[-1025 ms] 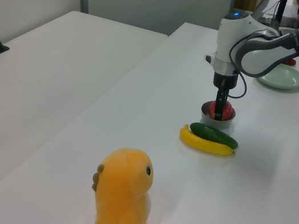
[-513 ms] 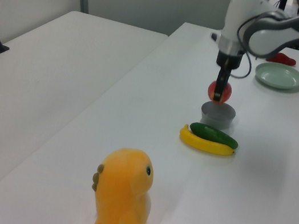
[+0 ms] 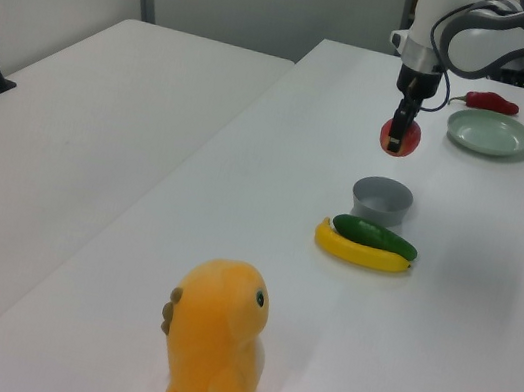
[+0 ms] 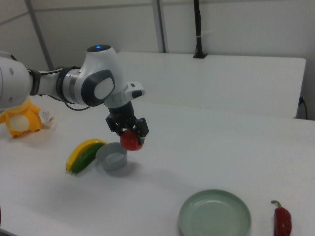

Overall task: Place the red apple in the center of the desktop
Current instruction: 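Lift the apple up out of the grey bowl, then carry the apple beside the bowl and lower it onto the table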

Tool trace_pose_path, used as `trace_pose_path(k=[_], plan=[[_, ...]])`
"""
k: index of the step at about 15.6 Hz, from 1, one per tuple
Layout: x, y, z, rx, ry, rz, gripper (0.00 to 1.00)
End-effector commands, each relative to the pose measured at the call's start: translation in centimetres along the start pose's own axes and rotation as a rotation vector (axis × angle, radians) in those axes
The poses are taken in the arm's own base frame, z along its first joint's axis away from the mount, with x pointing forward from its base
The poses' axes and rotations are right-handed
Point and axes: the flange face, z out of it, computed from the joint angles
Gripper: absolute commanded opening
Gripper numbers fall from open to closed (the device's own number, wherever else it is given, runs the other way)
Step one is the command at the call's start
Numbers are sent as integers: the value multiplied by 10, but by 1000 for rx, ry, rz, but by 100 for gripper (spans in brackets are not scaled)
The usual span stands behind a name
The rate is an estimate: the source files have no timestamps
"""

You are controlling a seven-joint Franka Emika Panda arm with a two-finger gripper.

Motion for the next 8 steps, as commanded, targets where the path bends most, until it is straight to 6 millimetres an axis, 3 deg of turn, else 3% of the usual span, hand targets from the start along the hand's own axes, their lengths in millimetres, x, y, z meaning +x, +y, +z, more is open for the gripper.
trace_pose_path(k=[1,8], plan=[[-7,7,10,4,-19,3,70],[-10,7,44,5,-75,4,70]])
